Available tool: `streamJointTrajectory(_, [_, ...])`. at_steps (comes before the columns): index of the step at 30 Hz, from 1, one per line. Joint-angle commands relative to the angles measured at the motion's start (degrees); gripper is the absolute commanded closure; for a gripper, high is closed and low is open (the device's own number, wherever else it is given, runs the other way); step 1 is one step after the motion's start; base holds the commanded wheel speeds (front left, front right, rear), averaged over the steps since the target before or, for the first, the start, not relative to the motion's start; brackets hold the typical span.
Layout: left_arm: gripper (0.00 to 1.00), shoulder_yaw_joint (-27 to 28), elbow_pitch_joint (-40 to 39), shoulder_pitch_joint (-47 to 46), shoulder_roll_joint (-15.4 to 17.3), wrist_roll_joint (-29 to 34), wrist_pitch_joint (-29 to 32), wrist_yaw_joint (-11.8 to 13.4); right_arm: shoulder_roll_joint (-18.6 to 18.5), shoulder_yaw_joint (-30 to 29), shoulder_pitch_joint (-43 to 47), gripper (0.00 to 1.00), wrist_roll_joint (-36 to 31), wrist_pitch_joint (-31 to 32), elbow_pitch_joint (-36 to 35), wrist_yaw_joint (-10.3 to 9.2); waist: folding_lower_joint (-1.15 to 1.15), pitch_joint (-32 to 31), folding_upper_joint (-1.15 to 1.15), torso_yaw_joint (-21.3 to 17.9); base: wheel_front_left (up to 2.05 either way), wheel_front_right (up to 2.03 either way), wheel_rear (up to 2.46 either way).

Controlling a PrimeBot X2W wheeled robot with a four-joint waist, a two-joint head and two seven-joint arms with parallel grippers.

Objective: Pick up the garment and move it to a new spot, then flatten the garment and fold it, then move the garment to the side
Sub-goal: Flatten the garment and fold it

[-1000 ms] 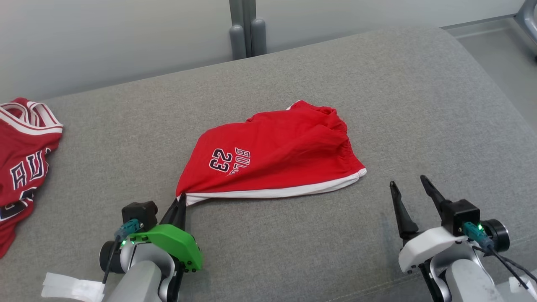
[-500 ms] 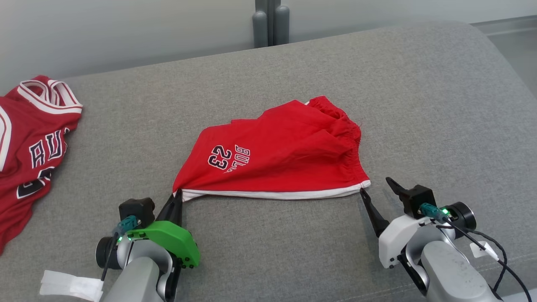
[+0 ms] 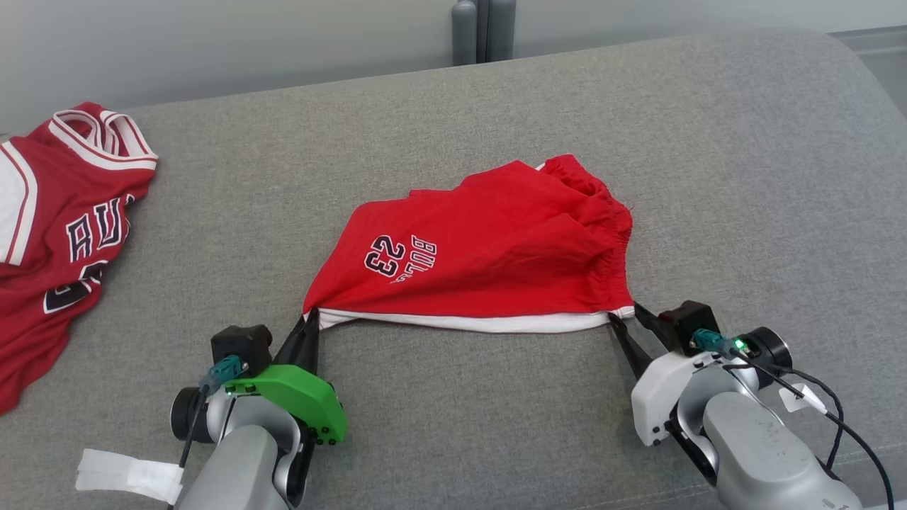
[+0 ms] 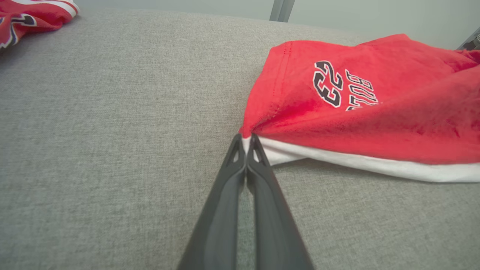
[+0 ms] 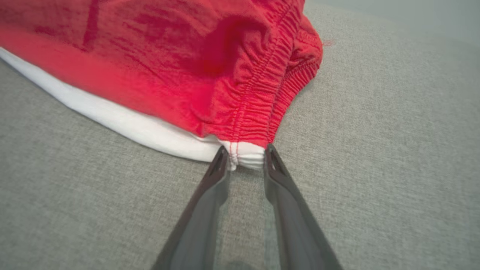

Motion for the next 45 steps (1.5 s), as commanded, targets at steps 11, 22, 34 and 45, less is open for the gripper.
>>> streamJointTrajectory(11, [1.00,1.03,0.33,-1.17,-0.34,1.38,-0.14,-0.73,0.16,5.99,-3.69,0.65,2.34,-0.21,3.14,0.01,0.00,0.76,0.00,0.10,0.00,0.00,0.00])
streamJointTrajectory(22, [1.00,1.18,1.24,-1.66,-0.69,1.87,-0.14,-1.25,0.18,10.21,-6.62,1.00,4.97,-0.22,2.66,0.01,0.00,0.90,0.00,0.94,0.00,0.00,0.00])
streamJointTrajectory(34, [1.00,6.31,-5.83,1.35,-0.84,-2.36,-0.14,-2.15,-4.73,5.61,-0.83,1.00,7.65,-0.22,-12.29,0.01,0.00,-1.56,0.00,-0.68,0.00,0.00,0.00])
streamJointTrajectory(45, [1.00,7.58,-18.41,5.50,-0.91,-5.38,-0.08,-2.68,-10.43,3.24,5.15,1.00,10.75,-0.22,-27.44,0.01,0.00,-7.08,0.00,-1.53,0.00,0.00,0.00])
